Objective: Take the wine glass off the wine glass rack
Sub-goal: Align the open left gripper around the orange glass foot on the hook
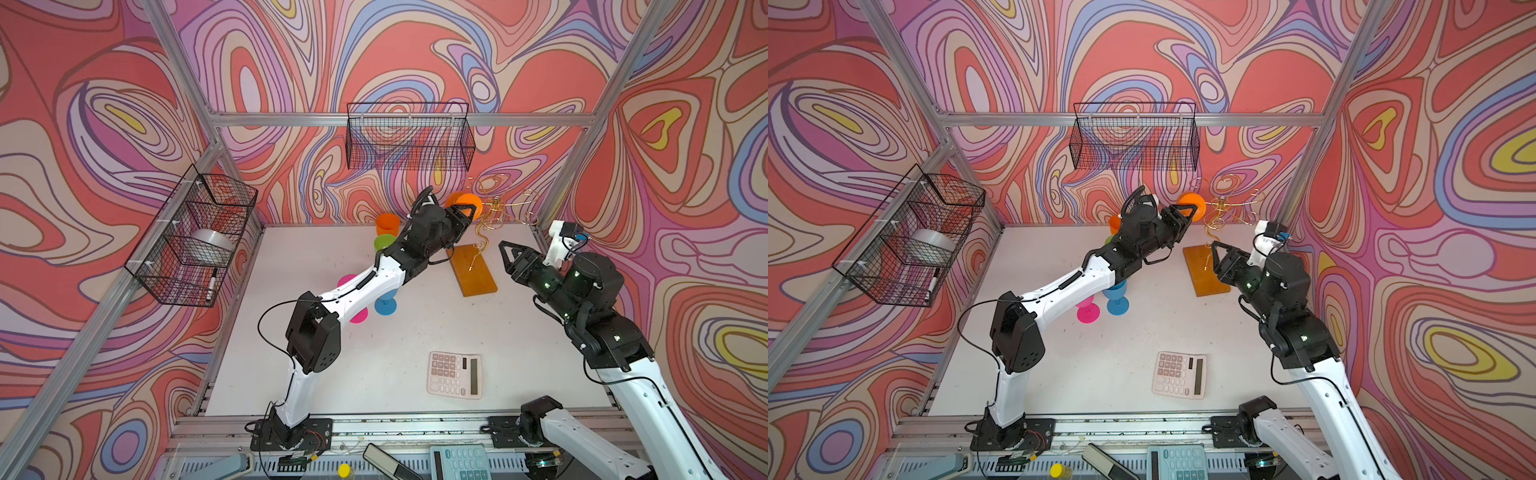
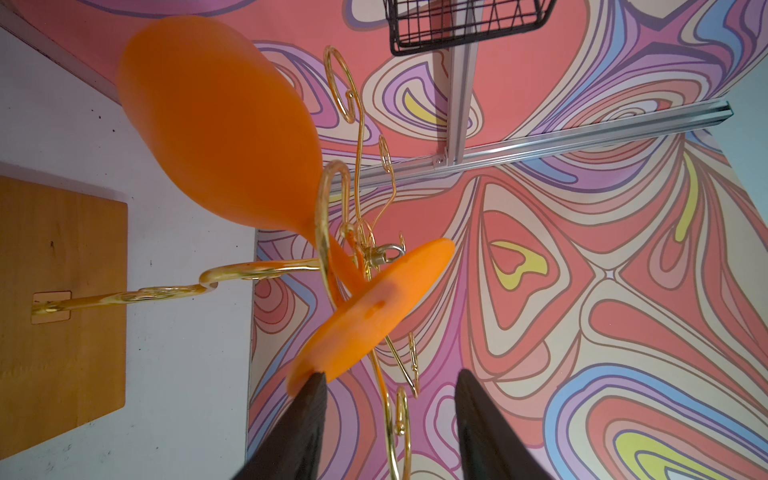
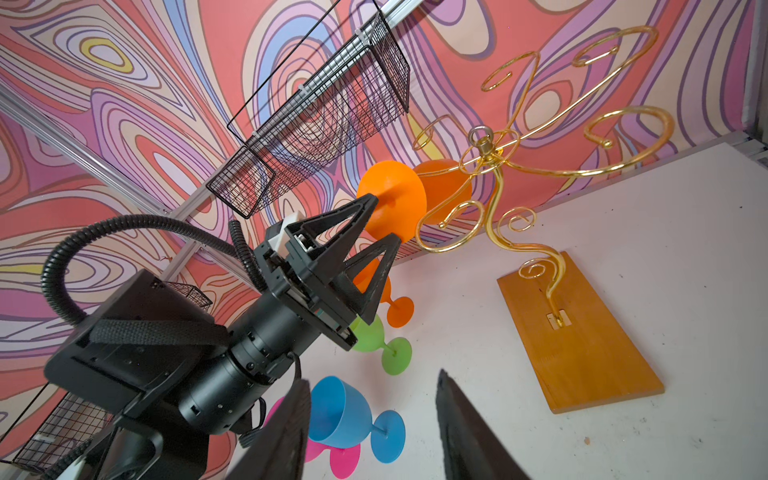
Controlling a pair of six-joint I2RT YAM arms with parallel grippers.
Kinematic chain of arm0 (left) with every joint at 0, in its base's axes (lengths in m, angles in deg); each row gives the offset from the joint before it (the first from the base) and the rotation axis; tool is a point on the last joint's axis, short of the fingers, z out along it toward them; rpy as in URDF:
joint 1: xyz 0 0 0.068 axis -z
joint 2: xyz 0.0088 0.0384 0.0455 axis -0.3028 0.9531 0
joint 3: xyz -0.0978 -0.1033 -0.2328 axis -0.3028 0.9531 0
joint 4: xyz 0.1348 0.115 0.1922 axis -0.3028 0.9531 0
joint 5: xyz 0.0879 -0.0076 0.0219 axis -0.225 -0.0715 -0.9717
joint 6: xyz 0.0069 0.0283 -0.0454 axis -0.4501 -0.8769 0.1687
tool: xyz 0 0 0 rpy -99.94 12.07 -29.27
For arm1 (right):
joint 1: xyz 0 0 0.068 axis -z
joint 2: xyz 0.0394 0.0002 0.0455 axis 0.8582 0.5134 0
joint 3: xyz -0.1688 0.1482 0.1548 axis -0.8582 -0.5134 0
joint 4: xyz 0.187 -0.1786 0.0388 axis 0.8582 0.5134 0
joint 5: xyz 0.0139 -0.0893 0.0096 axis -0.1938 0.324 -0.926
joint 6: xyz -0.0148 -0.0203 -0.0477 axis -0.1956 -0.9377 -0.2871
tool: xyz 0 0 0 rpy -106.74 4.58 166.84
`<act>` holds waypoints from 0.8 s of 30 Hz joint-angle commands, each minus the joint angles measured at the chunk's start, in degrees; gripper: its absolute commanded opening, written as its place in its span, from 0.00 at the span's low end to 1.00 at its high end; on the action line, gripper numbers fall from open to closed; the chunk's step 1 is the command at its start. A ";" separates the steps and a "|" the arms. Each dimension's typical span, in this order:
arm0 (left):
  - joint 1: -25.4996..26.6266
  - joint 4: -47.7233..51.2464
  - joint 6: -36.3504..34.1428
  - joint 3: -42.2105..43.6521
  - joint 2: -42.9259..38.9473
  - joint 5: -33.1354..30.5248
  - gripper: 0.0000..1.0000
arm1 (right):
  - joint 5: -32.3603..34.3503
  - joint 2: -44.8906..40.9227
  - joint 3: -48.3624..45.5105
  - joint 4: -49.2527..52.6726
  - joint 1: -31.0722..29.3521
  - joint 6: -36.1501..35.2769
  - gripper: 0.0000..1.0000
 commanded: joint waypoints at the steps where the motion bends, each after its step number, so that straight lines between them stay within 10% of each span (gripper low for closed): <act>1: 0.30 -0.66 0.46 0.58 -2.44 -0.06 0.52 | 0.33 -0.69 -0.56 -0.95 0.12 -0.29 0.51; 24: 0.05 -1.30 -0.81 4.87 -8.45 0.67 0.58 | 1.03 -1.21 -0.41 -1.48 0.19 -0.53 0.51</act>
